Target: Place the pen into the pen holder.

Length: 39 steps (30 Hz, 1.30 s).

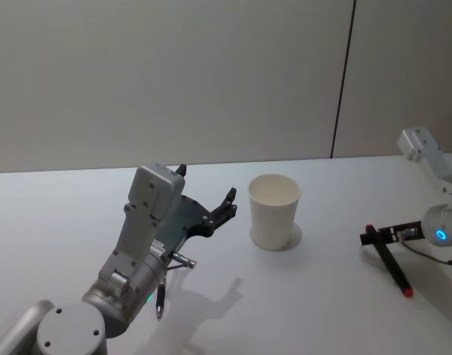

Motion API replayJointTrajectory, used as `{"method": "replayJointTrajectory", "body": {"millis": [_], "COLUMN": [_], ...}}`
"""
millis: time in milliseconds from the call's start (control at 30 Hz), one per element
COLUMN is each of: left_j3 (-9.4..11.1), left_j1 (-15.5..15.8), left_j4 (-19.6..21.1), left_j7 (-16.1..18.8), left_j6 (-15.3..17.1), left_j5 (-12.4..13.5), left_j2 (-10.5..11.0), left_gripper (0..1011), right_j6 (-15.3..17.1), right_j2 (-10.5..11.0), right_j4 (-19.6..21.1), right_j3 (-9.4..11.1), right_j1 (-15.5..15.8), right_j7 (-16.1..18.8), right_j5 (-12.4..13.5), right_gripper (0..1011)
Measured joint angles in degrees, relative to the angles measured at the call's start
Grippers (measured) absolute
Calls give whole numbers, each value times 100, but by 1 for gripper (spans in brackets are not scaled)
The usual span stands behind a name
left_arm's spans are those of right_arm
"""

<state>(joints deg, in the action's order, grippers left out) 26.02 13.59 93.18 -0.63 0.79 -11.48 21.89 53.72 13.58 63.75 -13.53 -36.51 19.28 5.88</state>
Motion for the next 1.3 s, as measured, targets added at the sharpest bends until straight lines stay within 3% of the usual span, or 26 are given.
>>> {"method": "replayJointTrajectory", "body": {"millis": [467, 633, 1100, 1300], "left_j3": [0, 0, 0, 0], "left_j1": [0, 0, 0, 0], "left_j4": [0, 0, 0, 0], "left_j7": [0, 0, 0, 0], "left_j6": [0, 0, 0, 0], "left_j5": [0, 0, 0, 0], "left_j2": [0, 0, 0, 0], "left_gripper": [1003, 1003, 1003, 1003], "right_j6": [-106, -135, -156, -160], "right_j2": [-54, -64, -83, -86], "right_j4": [-253, -312, -464, -533], "right_j3": [-45, -55, -87, -103], "right_j1": [-144, -171, -215, -216], "right_j7": [158, 200, 315, 343], "right_j5": [-103, -122, -185, -221], "right_gripper": [1002, 928, 517, 289]}}
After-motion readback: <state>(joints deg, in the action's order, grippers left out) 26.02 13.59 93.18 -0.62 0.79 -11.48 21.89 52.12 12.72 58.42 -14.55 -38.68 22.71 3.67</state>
